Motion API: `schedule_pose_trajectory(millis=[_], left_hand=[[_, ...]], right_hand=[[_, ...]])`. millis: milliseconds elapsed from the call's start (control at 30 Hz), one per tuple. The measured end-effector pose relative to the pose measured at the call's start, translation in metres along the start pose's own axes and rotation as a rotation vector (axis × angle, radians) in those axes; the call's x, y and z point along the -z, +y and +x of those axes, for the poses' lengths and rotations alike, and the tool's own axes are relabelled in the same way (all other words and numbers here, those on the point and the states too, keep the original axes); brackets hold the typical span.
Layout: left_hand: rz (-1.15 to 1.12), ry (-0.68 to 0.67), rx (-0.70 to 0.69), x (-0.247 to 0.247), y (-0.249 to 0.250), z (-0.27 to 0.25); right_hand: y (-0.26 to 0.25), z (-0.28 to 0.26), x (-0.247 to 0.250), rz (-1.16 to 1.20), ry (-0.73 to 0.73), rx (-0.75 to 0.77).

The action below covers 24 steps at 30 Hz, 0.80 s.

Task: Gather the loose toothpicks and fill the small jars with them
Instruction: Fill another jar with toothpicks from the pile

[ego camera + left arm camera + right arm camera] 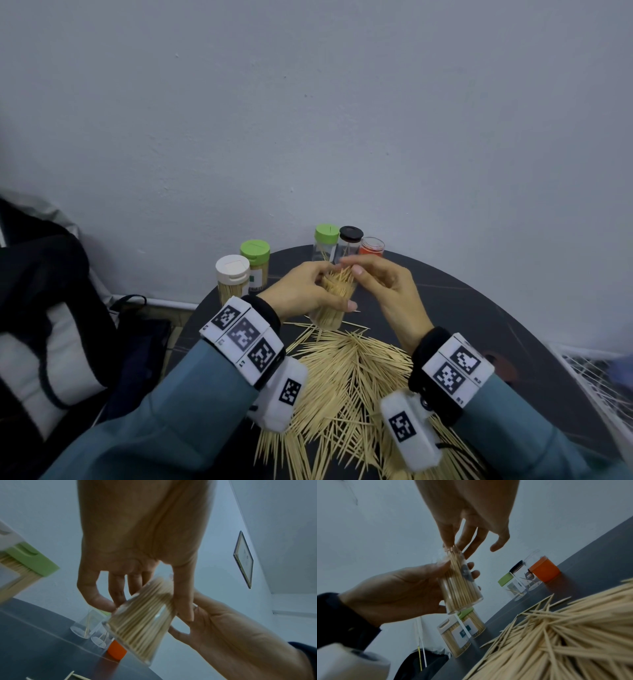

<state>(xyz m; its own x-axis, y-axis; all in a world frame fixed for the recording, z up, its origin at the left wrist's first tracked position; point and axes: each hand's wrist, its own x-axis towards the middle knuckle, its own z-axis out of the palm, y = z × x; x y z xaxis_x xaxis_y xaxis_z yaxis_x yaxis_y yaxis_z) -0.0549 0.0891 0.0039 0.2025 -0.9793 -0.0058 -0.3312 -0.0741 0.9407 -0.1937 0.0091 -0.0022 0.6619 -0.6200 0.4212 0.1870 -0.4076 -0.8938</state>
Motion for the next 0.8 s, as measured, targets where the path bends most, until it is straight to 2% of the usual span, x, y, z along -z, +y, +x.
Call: schedule_pose_trajectory(millis=[200, 333, 433, 567, 700, 800], left_hand=[[0.007, -0.006, -0.028, 0.004, 0.003, 0.000], [-0.041, 0.067, -0.035, 0.013, 0.003, 0.000], [-0.040, 0.112, -0.044, 0.014, 0.000, 0.000], [-0.025, 0.150, -0.066, 0.013, -0.004, 0.000], [-0.009, 0.211, -0.117, 0.014, -0.003, 0.001], [0.042, 0.193, -0.157, 0.016, -0.001, 0.001]], right_hand=[[-0.001, -0.003, -0.002, -0.030, -0.095, -0.043], [-0.006, -0.003, 0.002, -0.089, -0.157, -0.014], [-0.007, -0.002, 0.004, -0.245, -0.212, 0.007], [-0.005, -0.001, 0.009, -0.620, -0.266, 0.121], [-0.012, 0.001, 0.015, -0.637, -0.173, 0.229], [-0.017, 0.005, 0.014, -0.648, -0.064, 0.295]])
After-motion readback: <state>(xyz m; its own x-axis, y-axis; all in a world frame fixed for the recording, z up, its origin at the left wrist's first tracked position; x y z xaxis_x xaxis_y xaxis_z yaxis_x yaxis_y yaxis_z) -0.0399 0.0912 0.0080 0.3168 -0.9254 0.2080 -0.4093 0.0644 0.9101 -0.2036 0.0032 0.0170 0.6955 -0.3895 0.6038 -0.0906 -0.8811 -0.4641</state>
